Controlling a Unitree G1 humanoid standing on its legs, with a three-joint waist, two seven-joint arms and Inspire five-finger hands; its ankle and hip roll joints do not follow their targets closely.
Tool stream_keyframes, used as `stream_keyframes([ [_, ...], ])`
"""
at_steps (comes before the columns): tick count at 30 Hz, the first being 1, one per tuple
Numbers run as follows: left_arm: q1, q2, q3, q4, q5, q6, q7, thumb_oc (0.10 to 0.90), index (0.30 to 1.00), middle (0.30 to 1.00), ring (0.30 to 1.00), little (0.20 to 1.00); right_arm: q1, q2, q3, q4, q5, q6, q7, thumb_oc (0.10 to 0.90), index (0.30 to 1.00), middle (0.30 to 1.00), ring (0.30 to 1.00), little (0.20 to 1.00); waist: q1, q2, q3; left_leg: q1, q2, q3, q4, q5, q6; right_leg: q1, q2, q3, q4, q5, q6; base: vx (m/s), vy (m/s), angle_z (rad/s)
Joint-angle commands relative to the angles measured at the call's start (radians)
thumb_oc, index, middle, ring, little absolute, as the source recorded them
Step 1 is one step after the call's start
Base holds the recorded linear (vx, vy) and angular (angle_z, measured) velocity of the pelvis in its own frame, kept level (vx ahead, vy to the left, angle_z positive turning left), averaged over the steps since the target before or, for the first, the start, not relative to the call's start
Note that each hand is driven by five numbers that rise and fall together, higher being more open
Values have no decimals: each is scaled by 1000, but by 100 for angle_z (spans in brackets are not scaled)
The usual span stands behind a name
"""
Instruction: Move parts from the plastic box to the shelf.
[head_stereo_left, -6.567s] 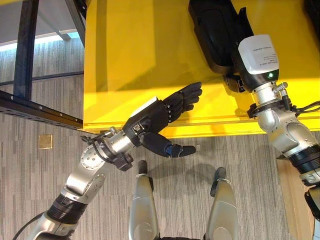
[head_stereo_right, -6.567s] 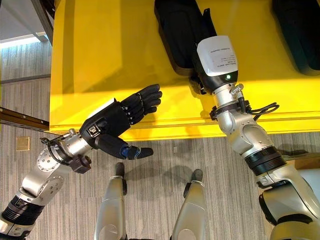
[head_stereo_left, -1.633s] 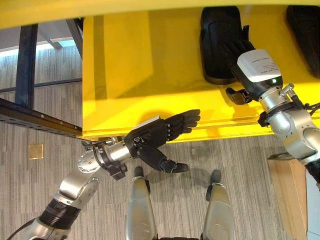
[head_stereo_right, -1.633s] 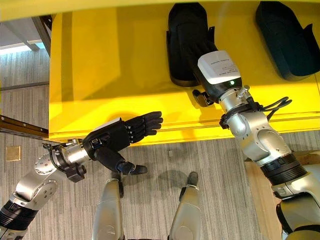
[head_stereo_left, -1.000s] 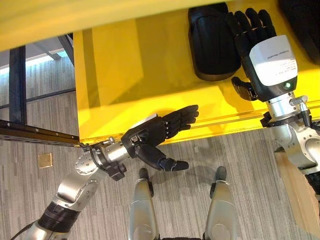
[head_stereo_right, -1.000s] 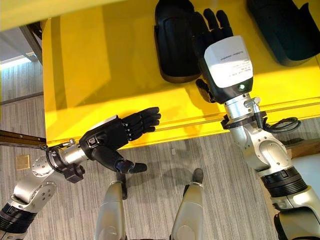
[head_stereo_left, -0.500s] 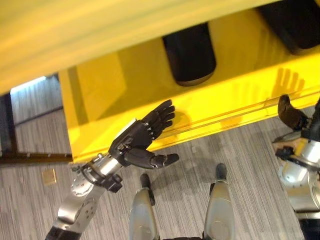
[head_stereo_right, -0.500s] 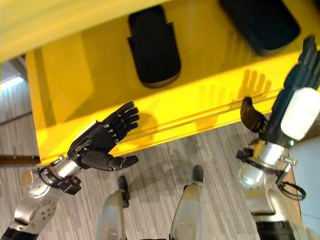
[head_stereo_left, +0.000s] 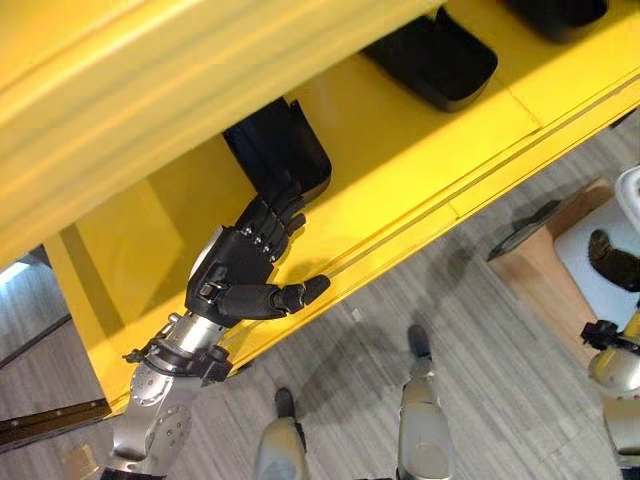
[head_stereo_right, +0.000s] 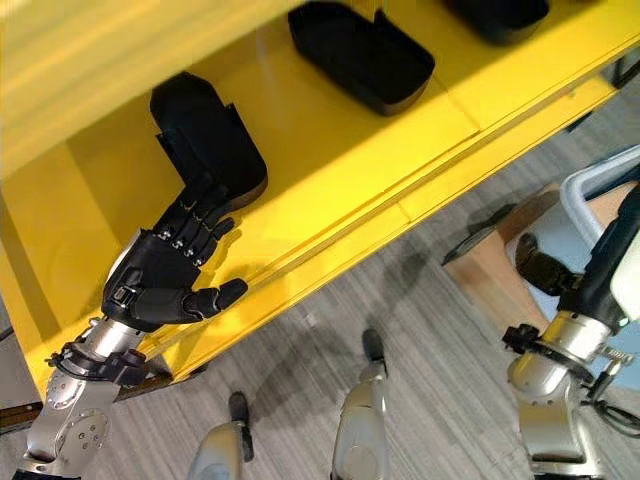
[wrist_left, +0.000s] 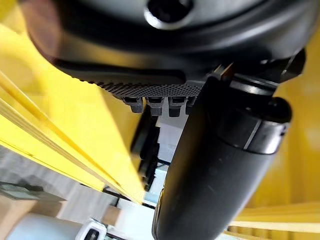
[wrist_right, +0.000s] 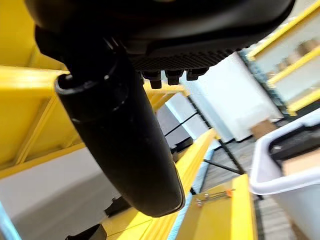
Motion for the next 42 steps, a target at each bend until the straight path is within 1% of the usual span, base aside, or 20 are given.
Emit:
stream_keyframes([
  [1,78,-17,49,-125,66,-65,48,900,1000,1000,1000,1000,-70,-53,-8,-14,-12,-81,50,900,1000,1000,1000,1000,6,12,-100,37,-53,84,-154,58,110,118,-24,-222,-76,-50,80,-39,-147,-208],
  [3,80,-10,44,-124,74,-60,51,900,1000,1000,1000,1000,-31,-45,-6,-22,7,-91,46,900,1000,1000,1000,1000,-7,11,-107,31,-36,76,-146,65,114,100,-20,-170,4,-77,65,19,-205,-155],
  [4,82,-7,58,-147,53,-34,61,900,1000,1000,1000,1000,14,-50,-31,-69,39,-95,55,900,1000,1000,1000,1000,-11,15,-127,18,-25,79,-147,74,119,138,-6,-162,36,-150,64,130,-370,-39],
  [6,81,2,80,-130,34,-35,35,900,1000,1000,1000,1000,14,-41,-31,-68,46,-95,47,900,1000,1000,1000,1000,9,-4,-139,7,-25,70,-111,55,102,165,-18,-197,-34,-121,64,134,-409,-12],
  [8,88,5,78,-113,18,-62,18,900,1000,1000,1000,1000,-36,-24,-4,-37,10,-98,37,900,1000,1000,1000,1000,13,2,-133,30,8,71,-117,66,87,177,-2,-217,-31,-139,64,71,-278,-15],
  [10,94,1,75,-120,16,-59,-6,900,1000,1000,1000,1000,-38,-23,0,-37,43,-86,38,900,1000,1000,1000,1000,16,3,-138,48,29,80,-144,90,74,194,7,-239,-26,-158,59,33,-184,2],
  [12,114,-9,64,-144,5,-52,-46,900,1000,1000,1000,1000,-22,-28,-11,-39,49,-92,15,900,1000,1000,1000,1000,12,15,-145,65,57,93,-175,129,55,209,10,-261,-10,-183,54,64,-122,22],
  [16,126,-12,43,-154,12,-54,-90,900,1000,1000,1000,1000,5,-37,-18,-27,93,-17,40,900,1000,1000,1000,1000,-10,35,-157,95,74,104,-192,148,42,219,16,-274,26,-223,35,90,-66,14],
  [19,94,2,2,-156,15,-55,-110,900,1000,1000,1000,1000,-22,-39,13,3,125,-2,26,900,1000,1000,1000,1000,-24,47,-154,100,81,113,-191,145,40,207,14,-263,41,-226,39,16,-141,-5],
  [23,4,16,-65,-157,56,-59,-31,900,1000,1000,1000,1000,-153,-44,85,56,154,37,13,900,1000,1000,1000,1000,-33,66,-138,119,101,141,-195,145,36,168,17,-293,114,-255,33,-31,-184,-23],
  [25,-51,12,-90,-147,63,-53,16,900,1000,1000,1000,1000,-195,-36,110,81,146,25,15,900,1000,1000,1000,1000,-49,75,-135,122,119,143,-186,144,30,147,37,-270,164,-288,15,20,-255,-42],
  [27,-97,-6,-112,-124,48,-54,37,900,1000,1000,1000,1000,-193,-27,117,89,157,33,56,900,1000,1000,1000,1000,-72,84,-143,126,144,144,-161,144,26,141,62,-254,229,-341,-22,93,-303,-19],
  [29,-113,-20,-123,-114,28,-54,46,900,1000,1000,1000,1000,-183,-19,124,88,146,44,64,900,1000,1000,1000,1000,-84,87,-150,123,167,145,-137,176,17,141,80,-253,261,-368,-46,96,-308,-6],
  [30,-140,-44,-142,-97,5,-50,54,900,1000,1000,1000,1000,-183,-14,127,99,149,37,56,900,1000,1000,1000,1000,-97,91,-155,121,203,158,-121,241,4,139,96,-264,289,-391,-71,64,-303,-7],
  [33,-187,-94,-187,-58,-20,-38,64,900,1000,1000,1000,1000,-185,-1,134,105,171,56,29,900,1000,1000,1000,1000,-133,92,-164,132,277,238,-116,360,-27,139,109,-308,313,-410,-104,51,-263,19],
  [34,-196,-105,-195,-46,-31,-32,61,900,1000,1000,1000,1000,-181,1,132,105,182,59,34,900,1000,1000,1000,1000,-142,94,-167,144,284,250,-118,371,-41,150,108,-315,313,-425,-103,13,-170,46],
  [35,-203,-114,-199,-39,-30,-27,61,900,1000,1000,1000,1000,-179,2,131,104,180,61,35,900,1000,1000,1000,1000,-147,95,-165,140,285,268,-117,389,-37,149,111,-327,307,-412,-113,16,-113,64],
  [37,-214,-138,-218,-16,-12,-37,75,900,1000,1000,1000,1000,-181,1,139,104,172,69,51,900,1000,1000,1000,1000,-151,106,-163,128,226,244,-105,354,-20,158,117,-318,290,-411,-116,18,-92,51],
  [38,-209,-145,-222,-18,-5,-38,95,900,1000,1000,1000,1000,-190,-1,148,103,171,68,71,900,1000,1000,1000,1000,-141,118,-161,112,138,189,-112,291,9,159,130,-284,269,-400,-106,86,-79,24],
  [42,-188,-147,-185,-42,26,-11,145,900,1000,1000,1000,1000,-187,22,167,76,183,64,104,900,1000,1000,1000,1000,-108,118,-166,76,-39,85,-168,183,79,192,180,-223,181,-363,-92,124,-89,-40],
])
